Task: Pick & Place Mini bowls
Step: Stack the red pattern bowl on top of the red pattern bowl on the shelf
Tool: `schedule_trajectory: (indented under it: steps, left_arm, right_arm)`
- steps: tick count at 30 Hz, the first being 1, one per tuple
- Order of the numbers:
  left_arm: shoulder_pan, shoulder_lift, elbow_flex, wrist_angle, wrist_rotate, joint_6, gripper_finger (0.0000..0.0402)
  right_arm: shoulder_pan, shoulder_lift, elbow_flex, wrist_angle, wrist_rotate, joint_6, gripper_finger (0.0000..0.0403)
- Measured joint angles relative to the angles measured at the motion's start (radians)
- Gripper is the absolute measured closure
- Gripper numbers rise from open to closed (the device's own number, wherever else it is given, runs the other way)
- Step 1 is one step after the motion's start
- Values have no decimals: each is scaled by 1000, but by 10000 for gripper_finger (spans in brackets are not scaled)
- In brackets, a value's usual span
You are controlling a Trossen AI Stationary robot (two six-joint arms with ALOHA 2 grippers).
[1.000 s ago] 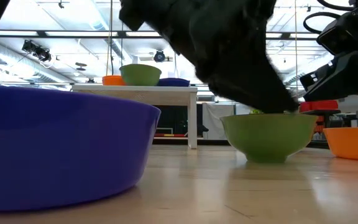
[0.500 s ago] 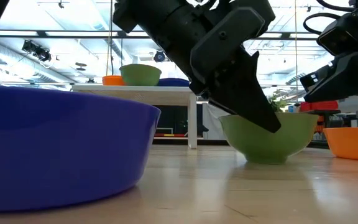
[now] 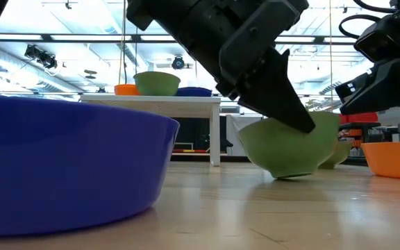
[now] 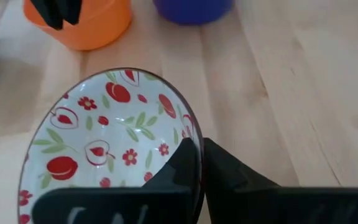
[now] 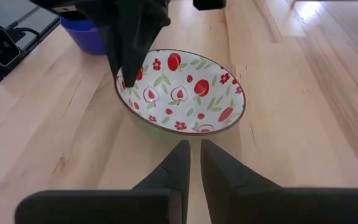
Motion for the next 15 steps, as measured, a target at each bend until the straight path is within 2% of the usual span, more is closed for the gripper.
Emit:
schedule_trajectory:
  steps: [9,12,15]
  left_arm:
    - [-35,-21,-2,-47,-76,4,389]
    - [-49,-25,54,-175,-126,14,389]
    - [-65,-26,177,-362,-190,18,389]
  right_arm:
    - [0,0,0,-6,0,0,362]
    - [0,0,0,-6,0,0,362]
    - [0,0,0,-5,0,0,362]
